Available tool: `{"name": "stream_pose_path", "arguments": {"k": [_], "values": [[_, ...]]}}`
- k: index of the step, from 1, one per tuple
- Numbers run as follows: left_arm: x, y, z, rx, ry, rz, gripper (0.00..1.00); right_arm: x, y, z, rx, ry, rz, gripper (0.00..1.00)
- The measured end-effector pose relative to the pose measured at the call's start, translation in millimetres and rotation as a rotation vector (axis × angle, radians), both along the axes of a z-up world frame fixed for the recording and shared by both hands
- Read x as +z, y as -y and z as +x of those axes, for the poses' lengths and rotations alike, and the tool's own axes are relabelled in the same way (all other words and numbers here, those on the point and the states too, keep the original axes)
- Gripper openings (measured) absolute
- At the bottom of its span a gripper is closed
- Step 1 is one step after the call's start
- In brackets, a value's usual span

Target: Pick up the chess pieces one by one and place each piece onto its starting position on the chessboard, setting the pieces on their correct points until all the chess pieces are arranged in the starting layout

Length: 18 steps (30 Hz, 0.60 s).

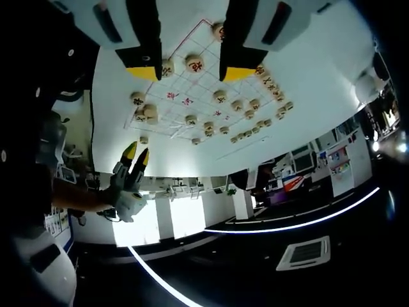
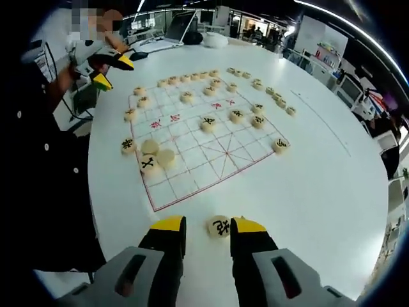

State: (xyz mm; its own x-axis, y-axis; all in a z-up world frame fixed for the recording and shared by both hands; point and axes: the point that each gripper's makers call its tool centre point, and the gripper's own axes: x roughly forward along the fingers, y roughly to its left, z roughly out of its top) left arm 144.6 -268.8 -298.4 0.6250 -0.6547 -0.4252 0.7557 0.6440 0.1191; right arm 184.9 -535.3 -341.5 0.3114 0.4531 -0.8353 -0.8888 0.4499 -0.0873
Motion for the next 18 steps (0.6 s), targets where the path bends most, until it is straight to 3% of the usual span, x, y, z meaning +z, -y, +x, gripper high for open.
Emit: {"name": "stream_pose_path", "arguments": {"k": [9,18], "values": [[-0.5,5,-1.6,-0.022,0.002,-0.006,0.38,14.7,-14,-17,0.061,0.043,-0.020,0.28],[-0.1,-3,-5.9,-0.006,0.008,-0.016,0.38,21.0,-33,-16,0.127,0.060,-0.044,0.28]]}}
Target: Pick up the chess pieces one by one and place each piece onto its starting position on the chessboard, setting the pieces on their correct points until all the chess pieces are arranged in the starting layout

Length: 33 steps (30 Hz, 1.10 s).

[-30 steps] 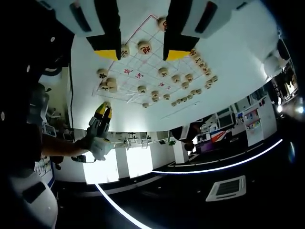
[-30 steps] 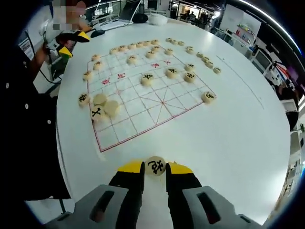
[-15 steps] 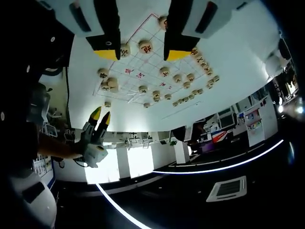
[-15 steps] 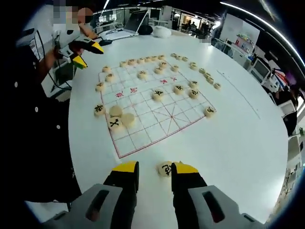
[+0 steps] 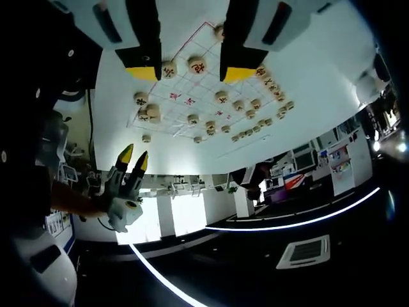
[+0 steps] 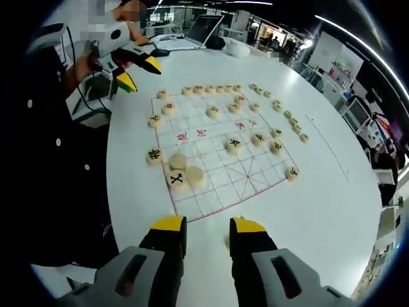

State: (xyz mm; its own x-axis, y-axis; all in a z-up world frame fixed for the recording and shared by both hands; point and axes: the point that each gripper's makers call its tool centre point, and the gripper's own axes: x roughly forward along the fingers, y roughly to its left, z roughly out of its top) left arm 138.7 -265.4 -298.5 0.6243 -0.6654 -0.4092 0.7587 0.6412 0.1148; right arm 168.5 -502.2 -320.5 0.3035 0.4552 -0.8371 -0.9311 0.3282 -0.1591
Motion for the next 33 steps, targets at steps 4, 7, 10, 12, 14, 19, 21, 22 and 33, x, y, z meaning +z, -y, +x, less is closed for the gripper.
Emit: {"name": "stream_pose_path", "arguments": {"k": [4,7,10,12,14,19,21,22,33], "values": [[-0.7,-4,-1.5,0.009,0.000,-0.005,0.38,-1.9,-12,-2,0.037,-0.007,-0.008,0.28],[-1.1,-7,-1.1,0.019,-0.001,-0.008,0.38,-4.1,-24,-5,0.066,-0.019,-0.013,0.28],[-1.1,-10,-1.4,0.025,0.000,-0.012,0.38,-8.7,-33,-12,0.089,-0.042,-0.016,0.28],[-1.8,-11,-1.5,0.026,-0.002,-0.013,0.38,-12.4,-39,-16,0.100,-0.057,-0.021,0.28],[-2.8,-13,-1.3,0.027,-0.002,-0.011,0.38,-15.5,-44,-19,0.108,-0.068,-0.024,0.28],[-5.3,-16,-2.1,0.023,-0.010,-0.015,0.39,-22.5,-53,-21,0.092,-0.096,-0.033,0.27],[-6.5,-18,-3.1,0.021,-0.014,-0.017,0.39,-26.4,-56,-22,0.065,-0.114,-0.040,0.27],[-6.9,-19,-3.5,0.021,-0.016,-0.018,0.40,-27.9,-57,-22,0.049,-0.124,-0.040,0.27],[-15.4,-33,-7.8,0.035,-0.057,-0.015,0.56,-36.8,-62,-23,-0.027,-0.160,-0.048,0.26]]}}
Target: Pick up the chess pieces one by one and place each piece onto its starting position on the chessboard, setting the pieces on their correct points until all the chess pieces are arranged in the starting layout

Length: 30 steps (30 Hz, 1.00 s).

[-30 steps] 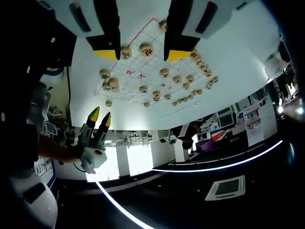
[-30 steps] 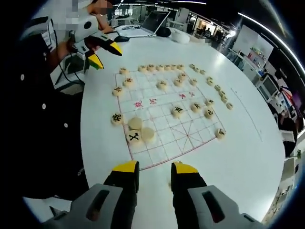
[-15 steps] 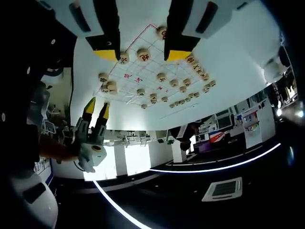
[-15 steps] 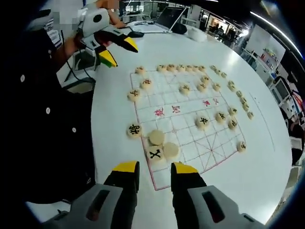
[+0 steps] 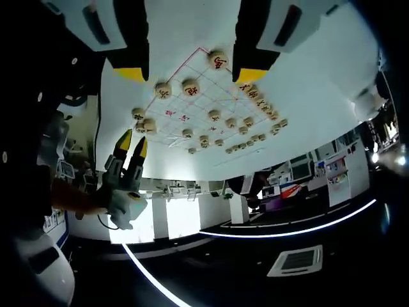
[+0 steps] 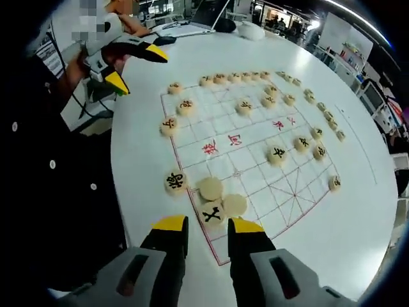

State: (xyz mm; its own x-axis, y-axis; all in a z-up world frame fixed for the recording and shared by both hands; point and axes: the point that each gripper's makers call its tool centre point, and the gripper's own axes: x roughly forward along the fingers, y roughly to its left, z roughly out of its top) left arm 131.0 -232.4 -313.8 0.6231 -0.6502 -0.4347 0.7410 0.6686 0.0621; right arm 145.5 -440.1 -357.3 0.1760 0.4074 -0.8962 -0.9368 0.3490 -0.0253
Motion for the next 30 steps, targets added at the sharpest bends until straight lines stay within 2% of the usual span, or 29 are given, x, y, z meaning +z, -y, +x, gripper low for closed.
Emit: {"name": "stream_pose_path", "arguments": {"k": [6,20,30], "values": [[-3.2,-7,-0.1,0.016,-0.011,0.000,0.62,-3.6,-1,0,-0.031,-0.010,-0.001,0.26],[-8.1,-11,-3.9,0.027,-0.031,-0.003,0.61,-6.3,-5,3,-0.061,-0.004,-0.014,0.21],[-7.2,-8,-2.8,0.021,-0.032,-0.001,0.60,-9.1,-4,1,-0.050,0.018,-0.029,0.19]]}}
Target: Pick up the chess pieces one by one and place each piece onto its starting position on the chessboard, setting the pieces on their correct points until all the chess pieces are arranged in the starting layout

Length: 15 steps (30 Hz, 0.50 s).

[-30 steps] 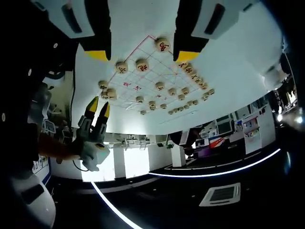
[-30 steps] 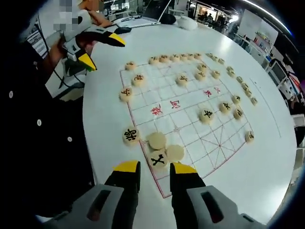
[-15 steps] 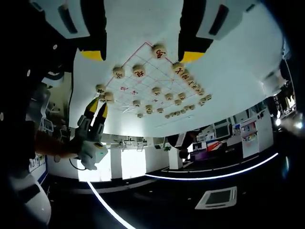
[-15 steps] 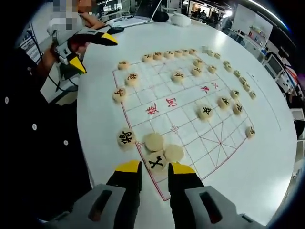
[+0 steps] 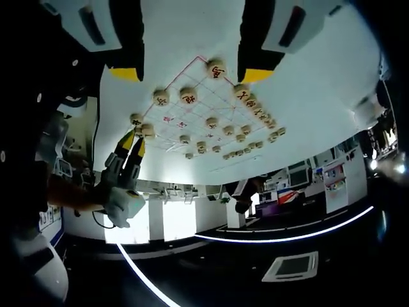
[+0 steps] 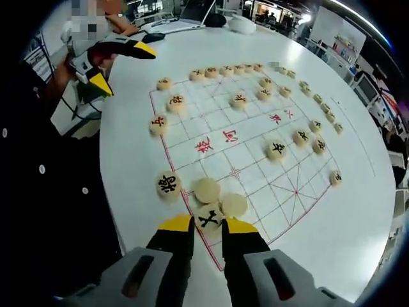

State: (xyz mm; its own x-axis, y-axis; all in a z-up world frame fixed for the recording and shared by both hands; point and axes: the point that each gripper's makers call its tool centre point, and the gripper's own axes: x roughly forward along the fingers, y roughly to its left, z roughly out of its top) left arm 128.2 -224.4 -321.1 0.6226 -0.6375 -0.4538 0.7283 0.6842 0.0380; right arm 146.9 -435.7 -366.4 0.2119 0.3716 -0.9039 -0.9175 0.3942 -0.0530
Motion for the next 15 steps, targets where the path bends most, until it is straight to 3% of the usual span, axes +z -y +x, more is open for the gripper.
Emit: {"name": "stream_pose_path", "arguments": {"k": [6,15], "values": [[1.9,2,0.8,-0.001,0.002,-0.001,0.60,15.2,9,0,-0.002,0.002,0.027,0.19],[4.7,3,3.8,0.000,0.003,-0.006,0.60,38.1,42,14,-0.076,0.080,0.047,0.19]]}}
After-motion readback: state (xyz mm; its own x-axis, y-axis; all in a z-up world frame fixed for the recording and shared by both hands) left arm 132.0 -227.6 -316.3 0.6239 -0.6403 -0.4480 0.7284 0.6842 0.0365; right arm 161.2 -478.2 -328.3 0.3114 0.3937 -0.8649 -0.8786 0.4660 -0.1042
